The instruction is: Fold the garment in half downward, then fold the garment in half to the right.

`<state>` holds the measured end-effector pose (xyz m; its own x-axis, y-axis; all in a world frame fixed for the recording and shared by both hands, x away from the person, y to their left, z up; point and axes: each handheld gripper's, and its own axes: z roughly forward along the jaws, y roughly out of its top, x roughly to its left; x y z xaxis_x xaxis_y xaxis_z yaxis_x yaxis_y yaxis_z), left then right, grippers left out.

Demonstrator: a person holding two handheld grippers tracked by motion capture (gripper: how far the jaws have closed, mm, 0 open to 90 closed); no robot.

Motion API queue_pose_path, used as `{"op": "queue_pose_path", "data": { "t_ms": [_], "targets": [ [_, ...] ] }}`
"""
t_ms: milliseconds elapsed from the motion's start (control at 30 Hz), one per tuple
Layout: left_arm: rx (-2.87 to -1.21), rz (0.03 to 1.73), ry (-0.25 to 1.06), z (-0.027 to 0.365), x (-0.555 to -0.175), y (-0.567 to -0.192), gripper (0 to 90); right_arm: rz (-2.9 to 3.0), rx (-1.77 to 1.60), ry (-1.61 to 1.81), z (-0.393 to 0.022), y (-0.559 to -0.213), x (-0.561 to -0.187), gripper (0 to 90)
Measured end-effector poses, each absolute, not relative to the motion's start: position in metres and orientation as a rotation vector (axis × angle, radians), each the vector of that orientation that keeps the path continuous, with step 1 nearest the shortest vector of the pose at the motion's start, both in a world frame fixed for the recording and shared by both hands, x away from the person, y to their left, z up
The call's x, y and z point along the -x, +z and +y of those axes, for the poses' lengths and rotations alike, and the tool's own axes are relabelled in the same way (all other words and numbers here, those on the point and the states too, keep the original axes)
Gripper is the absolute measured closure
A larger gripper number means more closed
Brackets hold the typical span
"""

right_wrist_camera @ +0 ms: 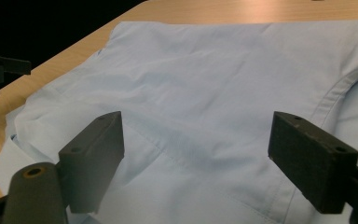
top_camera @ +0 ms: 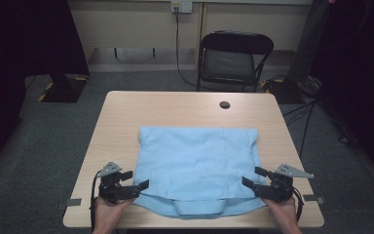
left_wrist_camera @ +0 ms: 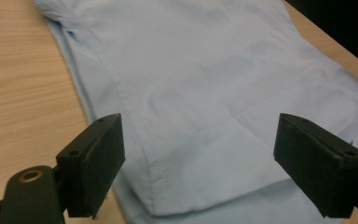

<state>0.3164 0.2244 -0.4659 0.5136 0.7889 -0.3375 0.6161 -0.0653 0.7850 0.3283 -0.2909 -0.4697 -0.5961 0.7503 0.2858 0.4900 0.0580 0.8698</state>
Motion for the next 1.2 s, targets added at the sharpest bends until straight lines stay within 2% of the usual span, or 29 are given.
{"op": "queue_pose_path", "data": {
  "t_ms": [133,300,400,467,633,800,933,1200],
  "targets": [
    [-1.751,1.192,0.216,0.229,-0.312,-0.466,17.3,2.099,-1.238,1.573,-0.286,-0.464,-0.325,18.6],
    [-1.795,1.202,0.193,0.221,-0.313,-0.468,20.5,2.234,-1.139,1.587,-0.258,-0.456,-0.320,23.6],
    [-1.827,1.191,0.186,0.214,-0.314,-0.470,24.8,2.336,-1.091,1.568,-0.235,-0.458,-0.318,26.3],
    [-1.855,1.145,0.180,0.207,-0.317,-0.469,32.9,2.424,-1.071,1.545,-0.219,-0.463,-0.319,28.2],
    [-1.940,1.135,0.158,0.190,-0.323,-0.476,31.0,2.605,-1.020,1.372,-0.190,-0.477,-0.326,28.6],
    [-2.015,1.146,0.104,0.184,-0.327,-0.487,33.0,2.660,-1.112,1.330,-0.189,-0.488,-0.335,28.5],
    [-2.026,1.128,0.123,0.180,-0.325,-0.488,32.8,2.659,-1.112,1.323,-0.190,-0.488,-0.334,28.8],
    [-2.057,1.051,0.082,0.170,-0.316,-0.488,34.8,2.646,-1.178,1.352,-0.201,-0.489,-0.328,28.9]
  ]
}}
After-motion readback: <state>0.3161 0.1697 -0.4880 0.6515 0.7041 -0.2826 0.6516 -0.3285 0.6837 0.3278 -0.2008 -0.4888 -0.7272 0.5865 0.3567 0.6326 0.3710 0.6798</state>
